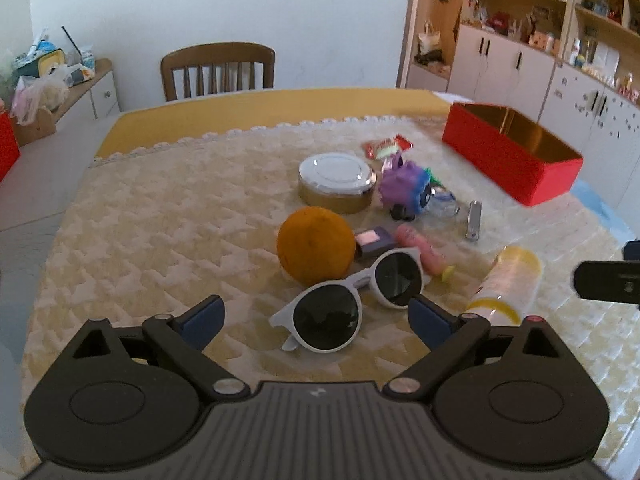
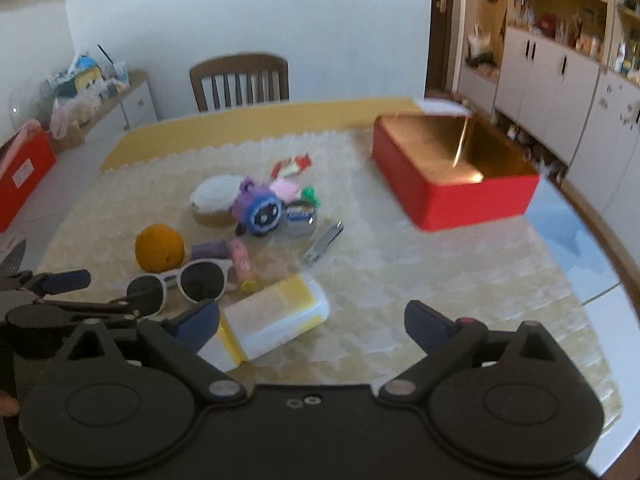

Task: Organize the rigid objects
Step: 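Lower the left gripper onto the white sunglasses while the right gripper reaches the lotion bottle, then close the left gripper on the sunglasses while the right gripper grasps the lotion bottle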

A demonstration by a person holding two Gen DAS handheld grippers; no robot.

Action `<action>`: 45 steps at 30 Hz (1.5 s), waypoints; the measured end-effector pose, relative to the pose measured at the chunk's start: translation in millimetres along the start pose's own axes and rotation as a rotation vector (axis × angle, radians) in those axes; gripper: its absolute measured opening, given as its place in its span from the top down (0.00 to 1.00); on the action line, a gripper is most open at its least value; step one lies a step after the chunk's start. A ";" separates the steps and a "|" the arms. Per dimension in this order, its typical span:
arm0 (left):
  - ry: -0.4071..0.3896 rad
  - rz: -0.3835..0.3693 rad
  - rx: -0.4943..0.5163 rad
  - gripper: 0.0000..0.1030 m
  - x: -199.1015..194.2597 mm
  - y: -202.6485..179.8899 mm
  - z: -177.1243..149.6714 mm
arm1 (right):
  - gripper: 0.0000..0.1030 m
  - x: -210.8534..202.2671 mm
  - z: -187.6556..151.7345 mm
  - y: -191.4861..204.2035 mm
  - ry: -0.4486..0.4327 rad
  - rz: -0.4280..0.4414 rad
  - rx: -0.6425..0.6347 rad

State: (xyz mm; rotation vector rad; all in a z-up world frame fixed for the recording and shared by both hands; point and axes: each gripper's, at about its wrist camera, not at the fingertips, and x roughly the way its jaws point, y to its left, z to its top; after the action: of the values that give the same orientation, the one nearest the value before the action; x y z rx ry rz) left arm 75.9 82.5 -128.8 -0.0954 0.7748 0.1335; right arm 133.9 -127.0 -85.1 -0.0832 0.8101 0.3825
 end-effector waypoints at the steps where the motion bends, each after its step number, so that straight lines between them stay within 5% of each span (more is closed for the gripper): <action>1: 0.003 0.009 0.006 0.05 3.6 -1.2 -0.7 | 0.06 6.9 0.7 1.3 0.022 -0.003 0.019; 12: 0.037 0.042 -0.019 0.17 32.7 1.5 -0.7 | 0.12 54.9 7.1 9.8 0.152 -0.024 0.146; 21: 0.043 0.093 -0.022 0.26 37.5 -1.3 2.1 | 0.26 64.5 10.3 17.8 0.214 -0.019 0.179; 30: 0.046 0.106 -0.035 0.43 37.3 -9.1 5.4 | 0.44 59.6 11.6 18.8 0.208 -0.006 0.161; 35: 0.044 0.107 -0.035 0.43 37.6 -10.1 5.6 | 0.55 54.3 11.1 15.1 0.187 -0.013 0.135; 45: 0.035 0.108 -0.083 0.44 17.1 -11.0 6.5 | 0.60 41.2 14.2 -9.6 0.146 0.005 0.095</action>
State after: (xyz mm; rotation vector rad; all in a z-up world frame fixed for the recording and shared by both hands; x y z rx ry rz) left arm 94.1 74.0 -135.8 -0.1347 0.8099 0.2668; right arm 173.0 -120.4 -105.7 -0.0203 0.9712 0.3449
